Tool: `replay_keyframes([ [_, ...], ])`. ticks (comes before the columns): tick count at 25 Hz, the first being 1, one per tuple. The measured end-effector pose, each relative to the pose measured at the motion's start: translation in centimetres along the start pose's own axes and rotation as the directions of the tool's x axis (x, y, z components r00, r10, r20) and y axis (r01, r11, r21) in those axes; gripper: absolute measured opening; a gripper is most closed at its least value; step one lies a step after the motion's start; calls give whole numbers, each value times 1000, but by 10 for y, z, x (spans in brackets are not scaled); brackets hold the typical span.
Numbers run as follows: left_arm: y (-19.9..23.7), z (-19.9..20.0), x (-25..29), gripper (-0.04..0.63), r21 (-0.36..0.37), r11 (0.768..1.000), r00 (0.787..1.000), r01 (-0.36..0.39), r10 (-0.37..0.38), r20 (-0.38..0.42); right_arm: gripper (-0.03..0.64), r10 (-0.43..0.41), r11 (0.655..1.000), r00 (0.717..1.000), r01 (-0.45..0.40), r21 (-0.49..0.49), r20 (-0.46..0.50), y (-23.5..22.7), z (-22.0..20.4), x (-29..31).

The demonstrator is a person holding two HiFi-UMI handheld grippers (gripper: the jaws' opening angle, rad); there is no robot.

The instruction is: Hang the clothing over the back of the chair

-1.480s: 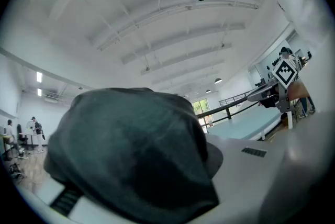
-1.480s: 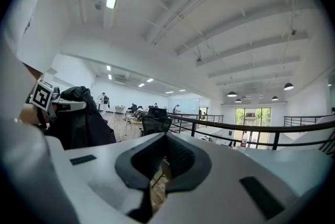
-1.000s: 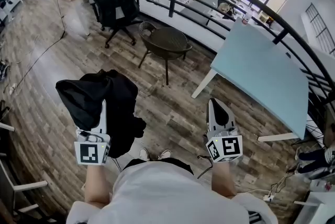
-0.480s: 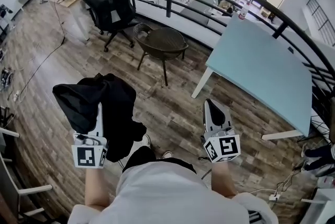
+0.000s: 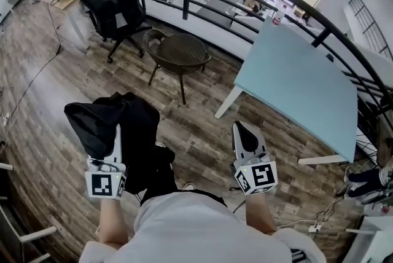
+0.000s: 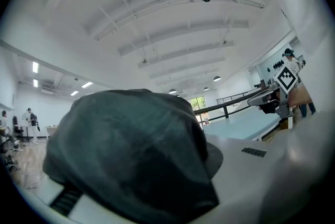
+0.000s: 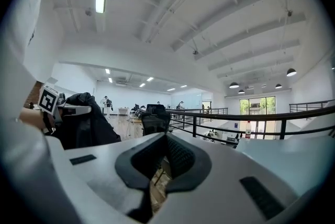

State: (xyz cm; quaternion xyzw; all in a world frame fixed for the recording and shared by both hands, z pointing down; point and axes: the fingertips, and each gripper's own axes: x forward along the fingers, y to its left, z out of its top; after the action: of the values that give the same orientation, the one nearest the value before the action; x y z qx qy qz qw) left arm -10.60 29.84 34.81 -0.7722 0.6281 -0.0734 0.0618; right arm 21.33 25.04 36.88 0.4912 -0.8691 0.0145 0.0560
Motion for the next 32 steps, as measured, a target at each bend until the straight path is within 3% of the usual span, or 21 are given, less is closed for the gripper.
replay_keyframes([
  [10, 70, -23, 118, 52, -32, 996, 997, 80, -80, -14, 18, 14, 1000, 999, -15, -5, -50, 5, 15, 163],
  [16, 113, -32, 174, 52, -68, 984, 986, 165, -166, -9, 18, -25, 999, 998, 24, -24, -52, 15, 35, 236],
  [23, 136, -41, 233, 52, -83, 968, 971, 238, -237, 22, 18, -92, 995, 993, 90, -33, -75, 9, 35, 272],
  [32, 118, -32, 257, 52, -97, 956, 961, 277, -275, 40, 18, -127, 992, 991, 127, -11, -51, -19, 37, 277],
])
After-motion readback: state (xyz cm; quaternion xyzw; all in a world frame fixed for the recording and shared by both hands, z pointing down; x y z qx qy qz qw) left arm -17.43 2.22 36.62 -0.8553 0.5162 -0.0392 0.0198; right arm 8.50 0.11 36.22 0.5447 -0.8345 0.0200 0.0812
